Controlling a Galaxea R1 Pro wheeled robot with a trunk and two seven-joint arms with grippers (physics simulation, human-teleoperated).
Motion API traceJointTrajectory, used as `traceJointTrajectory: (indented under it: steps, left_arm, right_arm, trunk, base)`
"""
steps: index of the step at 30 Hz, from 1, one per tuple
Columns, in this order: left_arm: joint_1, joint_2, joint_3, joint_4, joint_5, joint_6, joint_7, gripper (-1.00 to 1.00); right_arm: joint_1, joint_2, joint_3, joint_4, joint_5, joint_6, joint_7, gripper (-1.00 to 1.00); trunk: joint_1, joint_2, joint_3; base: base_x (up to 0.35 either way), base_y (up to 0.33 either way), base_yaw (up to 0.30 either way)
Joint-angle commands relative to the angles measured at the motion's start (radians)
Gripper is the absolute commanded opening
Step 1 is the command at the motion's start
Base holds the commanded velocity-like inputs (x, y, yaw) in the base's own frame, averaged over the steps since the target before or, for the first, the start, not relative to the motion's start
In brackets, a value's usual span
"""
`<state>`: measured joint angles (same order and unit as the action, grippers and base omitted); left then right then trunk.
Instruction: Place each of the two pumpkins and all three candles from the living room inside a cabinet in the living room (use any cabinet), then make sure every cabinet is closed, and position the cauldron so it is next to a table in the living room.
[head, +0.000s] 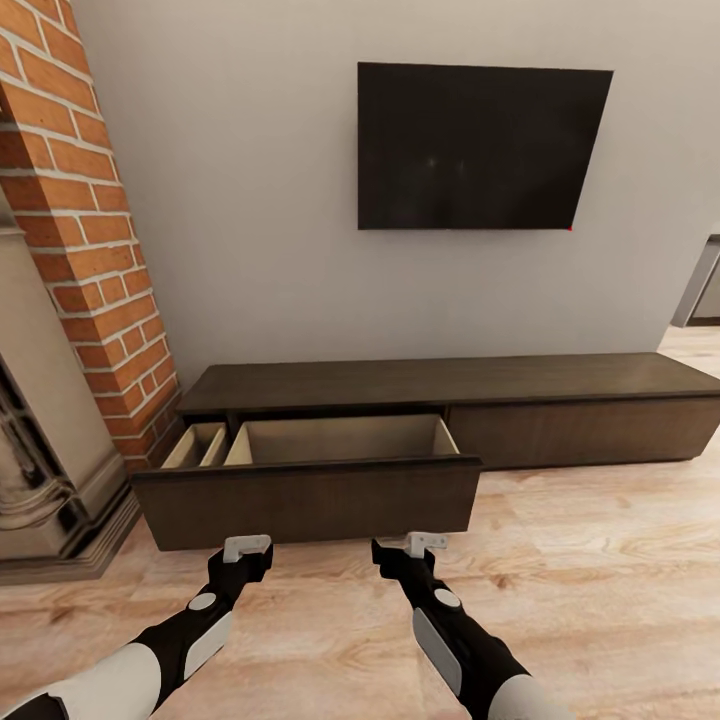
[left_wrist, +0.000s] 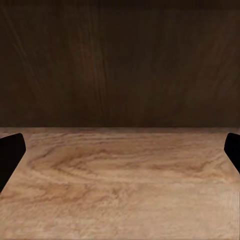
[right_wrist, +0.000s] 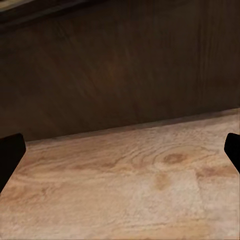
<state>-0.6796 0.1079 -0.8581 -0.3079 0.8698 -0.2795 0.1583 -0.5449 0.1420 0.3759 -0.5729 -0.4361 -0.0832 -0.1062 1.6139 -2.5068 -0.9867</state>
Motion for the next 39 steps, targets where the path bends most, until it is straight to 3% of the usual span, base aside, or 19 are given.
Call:
traceJointTrajectory:
  steps: [1,39]
  left_arm:
    - [-0.001,0.001,-0.009,-0.002,0.005,-0.003,0.008,1.00]
    - [-0.001,0.001,-0.009,-0.002,0.005,0.001,0.007,1.00]
  right_arm:
    - [-0.002,-0.001,0.005,0.001,-0.010,-0.005,-0.004,1.00]
    - [-0.004,0.000,0.009,0.070,0.007,-0.015,-0.001,1.00]
  trunk:
    - [0.000,0.000,-0.001]
    - [0.000,0.000,-0.001]
  base:
    - [0.095,0.000,0.000]
    - [0.138,0.000,0.000]
